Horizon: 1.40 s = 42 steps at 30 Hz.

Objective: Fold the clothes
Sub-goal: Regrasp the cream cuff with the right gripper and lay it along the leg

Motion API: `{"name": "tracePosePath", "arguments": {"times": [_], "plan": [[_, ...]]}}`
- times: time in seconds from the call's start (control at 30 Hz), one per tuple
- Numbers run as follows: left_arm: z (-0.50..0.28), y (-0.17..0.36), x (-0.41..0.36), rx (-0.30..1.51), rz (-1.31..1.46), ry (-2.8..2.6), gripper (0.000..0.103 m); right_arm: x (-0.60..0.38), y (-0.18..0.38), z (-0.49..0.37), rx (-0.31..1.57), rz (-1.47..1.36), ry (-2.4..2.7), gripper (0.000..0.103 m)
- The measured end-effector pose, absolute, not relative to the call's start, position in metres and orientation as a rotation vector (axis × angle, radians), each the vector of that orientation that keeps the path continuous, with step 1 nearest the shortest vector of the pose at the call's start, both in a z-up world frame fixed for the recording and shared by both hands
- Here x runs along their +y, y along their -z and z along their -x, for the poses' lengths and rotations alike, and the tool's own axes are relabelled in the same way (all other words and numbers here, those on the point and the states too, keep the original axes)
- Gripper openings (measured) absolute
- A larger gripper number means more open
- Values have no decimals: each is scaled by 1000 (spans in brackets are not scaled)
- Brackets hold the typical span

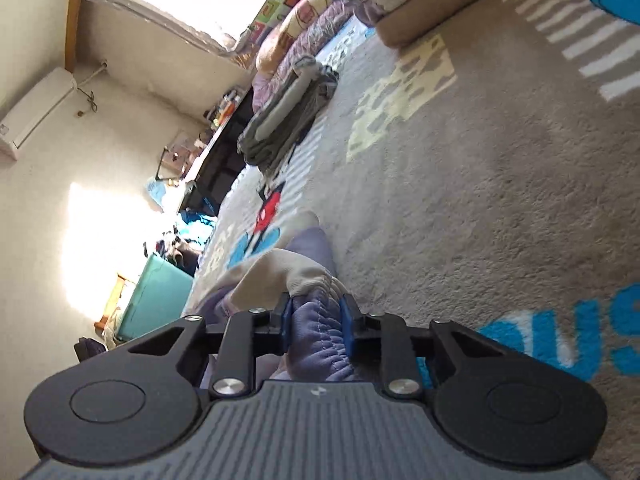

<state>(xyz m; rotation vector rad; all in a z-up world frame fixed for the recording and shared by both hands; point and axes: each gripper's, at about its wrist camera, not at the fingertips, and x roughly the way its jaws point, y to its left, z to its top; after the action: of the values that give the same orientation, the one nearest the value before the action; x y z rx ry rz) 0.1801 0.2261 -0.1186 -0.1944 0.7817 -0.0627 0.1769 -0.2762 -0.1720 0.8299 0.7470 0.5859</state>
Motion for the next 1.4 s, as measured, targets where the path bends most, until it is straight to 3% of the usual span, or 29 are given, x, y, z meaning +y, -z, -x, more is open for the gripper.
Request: {"name": "tracePosePath", "arguments": {"times": [0.03,0.23,0.37,0.57,0.7,0.8,0.83,0.9,1.07,1.1,1.13,1.27,1.3,1.33,1.4], "plan": [[-183,118,226,785,192,71,11,-281,166,-172,708,-829,-562,23],[-189,104,214,744,117,95,10,-318,108,-143,481,-546,-275,22],[-194,109,215,774,125,74,11,-340,111,-146,548,-385,-131,47],[-191,109,221,773,164,77,17,-377,139,-156,623,-505,-129,58],[-193,104,219,774,157,75,20,-397,157,-164,675,-587,-140,59],[-194,101,218,762,160,72,32,-391,163,-173,689,-604,-177,61],[-195,99,219,754,166,71,44,-388,164,-177,690,-601,-186,62],[-197,96,222,744,177,63,50,-382,165,-183,691,-594,-216,62],[-208,91,229,744,181,60,50,-364,163,-197,721,-541,-338,55],[-211,90,230,748,177,62,50,-361,163,-198,726,-527,-360,50],[-215,91,231,754,179,66,50,-358,163,-199,727,-518,-371,37],[-233,101,237,811,220,90,49,-360,167,-199,700,-555,-371,27],[-237,104,238,824,231,102,42,-361,168,-197,687,-565,-368,27],[-239,106,235,834,221,122,26,-362,167,-196,670,-569,-362,24],[-241,104,224,833,154,170,22,-364,163,-194,640,-567,-357,22]]}}
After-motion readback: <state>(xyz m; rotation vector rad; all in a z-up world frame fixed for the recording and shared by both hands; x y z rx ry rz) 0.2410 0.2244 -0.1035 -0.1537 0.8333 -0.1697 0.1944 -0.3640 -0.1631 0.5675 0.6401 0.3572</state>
